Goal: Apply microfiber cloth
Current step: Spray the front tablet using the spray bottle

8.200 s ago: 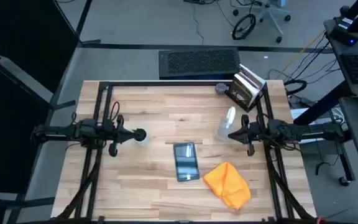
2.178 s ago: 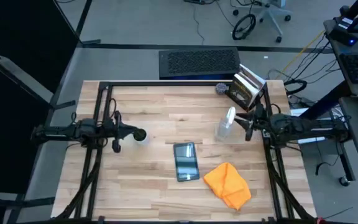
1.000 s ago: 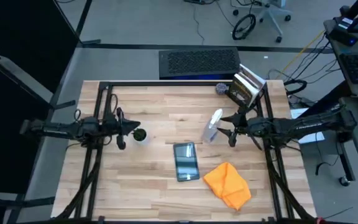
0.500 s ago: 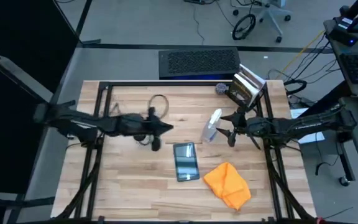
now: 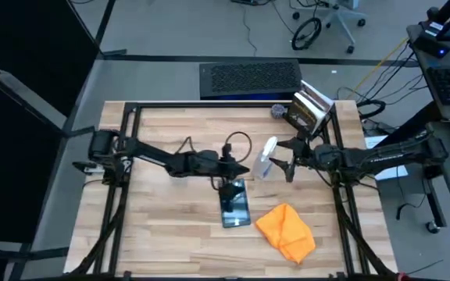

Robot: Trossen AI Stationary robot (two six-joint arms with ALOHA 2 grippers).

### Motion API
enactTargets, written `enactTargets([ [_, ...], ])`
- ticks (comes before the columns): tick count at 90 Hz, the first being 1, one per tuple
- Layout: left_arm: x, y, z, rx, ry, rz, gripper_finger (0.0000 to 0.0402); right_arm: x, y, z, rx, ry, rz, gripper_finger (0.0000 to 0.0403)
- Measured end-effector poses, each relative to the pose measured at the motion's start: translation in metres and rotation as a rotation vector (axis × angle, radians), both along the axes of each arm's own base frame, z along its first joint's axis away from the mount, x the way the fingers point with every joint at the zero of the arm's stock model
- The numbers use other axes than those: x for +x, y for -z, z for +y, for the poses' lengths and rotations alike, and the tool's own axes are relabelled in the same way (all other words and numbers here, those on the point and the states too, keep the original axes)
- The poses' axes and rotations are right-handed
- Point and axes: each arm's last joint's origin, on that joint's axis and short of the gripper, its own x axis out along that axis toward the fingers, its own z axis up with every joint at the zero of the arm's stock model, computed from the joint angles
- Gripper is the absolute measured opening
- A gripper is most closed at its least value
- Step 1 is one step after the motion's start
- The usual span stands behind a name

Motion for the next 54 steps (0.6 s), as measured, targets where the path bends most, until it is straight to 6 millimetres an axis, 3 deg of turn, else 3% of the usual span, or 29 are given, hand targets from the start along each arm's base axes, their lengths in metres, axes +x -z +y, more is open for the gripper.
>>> enactTargets([
  [19, 0.02, 0.005, 0.004, 0.027, -0.003, -0.023, 0.0002, 0.009, 0.001, 0.001, -0.026, -0.055, -0.017, 0.0294],
  [54, 0.02, 0.006, 0.025, 0.02, -0.061, 0.004, 0.0002, 0.011, 0.008, 0.017, 0.037, -0.042, 0.02, 0.0282],
])
